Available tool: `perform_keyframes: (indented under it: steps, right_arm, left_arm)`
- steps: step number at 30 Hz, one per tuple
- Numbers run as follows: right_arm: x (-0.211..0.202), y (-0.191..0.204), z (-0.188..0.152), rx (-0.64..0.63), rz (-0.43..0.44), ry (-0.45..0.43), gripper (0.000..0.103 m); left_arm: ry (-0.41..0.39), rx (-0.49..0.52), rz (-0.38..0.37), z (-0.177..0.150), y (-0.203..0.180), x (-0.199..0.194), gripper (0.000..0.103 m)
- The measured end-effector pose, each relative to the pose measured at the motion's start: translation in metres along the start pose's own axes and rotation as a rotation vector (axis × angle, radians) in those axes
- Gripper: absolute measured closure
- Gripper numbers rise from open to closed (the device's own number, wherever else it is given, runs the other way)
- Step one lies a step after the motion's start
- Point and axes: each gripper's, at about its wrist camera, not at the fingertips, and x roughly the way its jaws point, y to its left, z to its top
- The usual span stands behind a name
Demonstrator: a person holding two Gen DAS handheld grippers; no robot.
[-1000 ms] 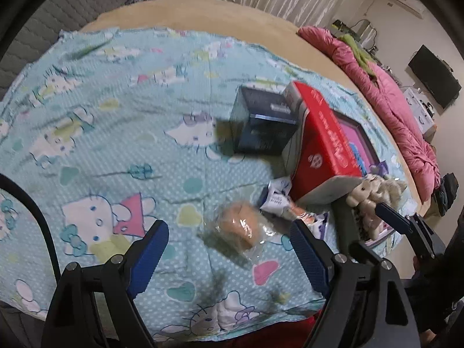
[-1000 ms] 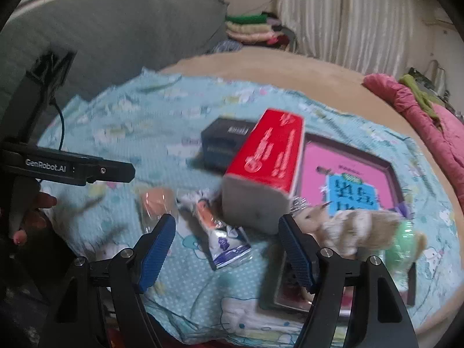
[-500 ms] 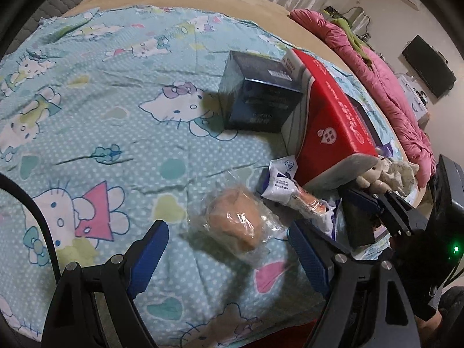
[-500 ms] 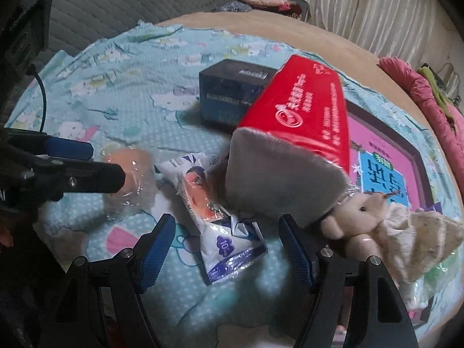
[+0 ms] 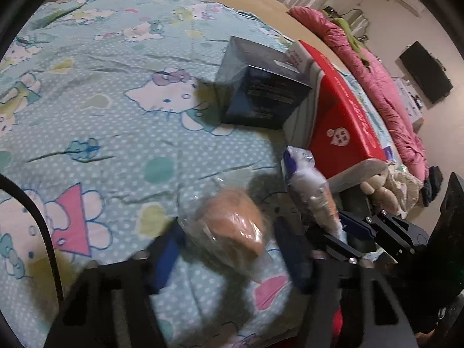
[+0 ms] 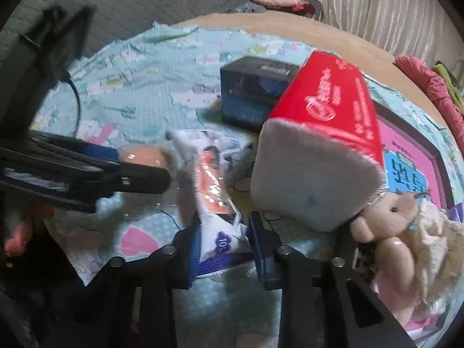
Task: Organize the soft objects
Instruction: 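Grasp the bagged peach ball with the left tool while the right grasps the white snack packet, then lift the peach ball and snack packet and carry them over the pink tray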
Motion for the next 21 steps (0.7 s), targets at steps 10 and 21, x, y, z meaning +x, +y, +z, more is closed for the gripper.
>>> perform_keyframes:
  steps: [10,21]
  right_arm:
    - [-0.057,0.000,0.002,0.038,0.072,-0.138,0.077]
    - [-0.130,-0.042,0.010,0.183,0.024,-0.262,0.077]
  left_arm:
    - [-0.096,0.010,0.003,-0.008,-0.012,-0.040,0.053]
    - [-0.221,0.140,-0.054,0.009,-0.093,-0.099,0.053]
